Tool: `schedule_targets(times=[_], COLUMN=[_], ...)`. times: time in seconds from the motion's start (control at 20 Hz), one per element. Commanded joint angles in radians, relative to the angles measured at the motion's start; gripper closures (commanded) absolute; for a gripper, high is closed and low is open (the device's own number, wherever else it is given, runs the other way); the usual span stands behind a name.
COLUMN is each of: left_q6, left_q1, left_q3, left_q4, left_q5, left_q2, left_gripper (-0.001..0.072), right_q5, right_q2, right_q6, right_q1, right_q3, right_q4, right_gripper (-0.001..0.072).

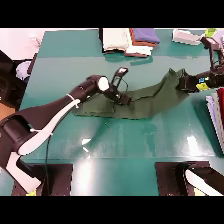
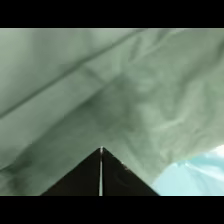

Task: Fold the shirts.

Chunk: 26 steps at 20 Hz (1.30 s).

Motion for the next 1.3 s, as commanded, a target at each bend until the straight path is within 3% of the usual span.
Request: schedule_targets(times=[0.0, 0.4, 0.6, 0.85, 1.0, 1.25], left_q6=[0.0, 0.0, -0.026, -0.023, -0.006, -0.005], left_q1=[-0.023, -0.016, 0.069, 0.275, 0.403, 0.556], left_q3=[0.042, 0.045, 0.058, 0.058, 0.058, 0.058], left_q4=[-0.005, 0.001, 0.022, 0.238, 0.349, 0.395], left_q5=[-0.033, -0.027, -0.054, -0.148, -0.201, -0.263], left_q2=[-0.062, -0.062, 0.012, 0.254, 0.4, 0.57], left_gripper=[0.0681, 0.0681, 0.0681, 0.068, 0.0679, 0.0679], right_q5=[0.01, 0.022, -0.022, -0.157, -0.306, -0.538], right_q2=[0.006, -0.138, -0.18, -0.246, -0.346, -0.605], right_q6=[0.028, 0.082, 0.118, 0.16, 0.149, -0.023], right_q1=[0.052, 0.23, 0.288, 0.41, 0.513, 0.666], right_q3=[0.087, 0.304, 0.345, 0.347, 0.347, 0.37], right_q4=[0.027, 0.027, 0.027, 0.033, 0.138, 0.309], right_gripper=[0.0693, 0.0693, 0.0693, 0.0692, 0.0692, 0.069])
